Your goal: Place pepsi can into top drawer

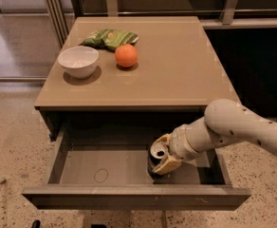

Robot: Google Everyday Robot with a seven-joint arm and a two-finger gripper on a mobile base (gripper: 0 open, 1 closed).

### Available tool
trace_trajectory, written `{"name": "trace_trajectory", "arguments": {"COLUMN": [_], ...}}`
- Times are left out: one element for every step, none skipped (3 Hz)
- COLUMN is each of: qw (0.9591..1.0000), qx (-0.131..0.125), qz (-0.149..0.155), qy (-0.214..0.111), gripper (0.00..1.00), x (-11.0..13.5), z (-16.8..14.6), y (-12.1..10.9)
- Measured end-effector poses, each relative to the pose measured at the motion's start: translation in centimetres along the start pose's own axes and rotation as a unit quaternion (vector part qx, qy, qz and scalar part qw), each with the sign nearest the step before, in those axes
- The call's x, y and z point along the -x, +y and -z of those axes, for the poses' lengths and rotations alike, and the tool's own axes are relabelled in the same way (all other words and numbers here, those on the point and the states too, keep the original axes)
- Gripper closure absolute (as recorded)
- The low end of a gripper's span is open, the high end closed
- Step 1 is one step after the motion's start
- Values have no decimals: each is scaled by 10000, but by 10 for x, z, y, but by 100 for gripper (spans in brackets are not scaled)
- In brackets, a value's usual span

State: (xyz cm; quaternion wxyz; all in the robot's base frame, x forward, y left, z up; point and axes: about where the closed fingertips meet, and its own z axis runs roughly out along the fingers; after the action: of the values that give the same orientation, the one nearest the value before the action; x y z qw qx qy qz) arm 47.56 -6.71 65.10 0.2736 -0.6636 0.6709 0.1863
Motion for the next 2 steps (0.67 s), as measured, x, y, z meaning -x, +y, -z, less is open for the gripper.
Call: {"name": "trace_trajectory", "arguments": {"qw": [10000,10000], "qx": [0,1], "qz": [0,0], "qy": [0,0], "gripper": [22,0], "x": [0,0], "z": [0,0], "y": [0,0]}}
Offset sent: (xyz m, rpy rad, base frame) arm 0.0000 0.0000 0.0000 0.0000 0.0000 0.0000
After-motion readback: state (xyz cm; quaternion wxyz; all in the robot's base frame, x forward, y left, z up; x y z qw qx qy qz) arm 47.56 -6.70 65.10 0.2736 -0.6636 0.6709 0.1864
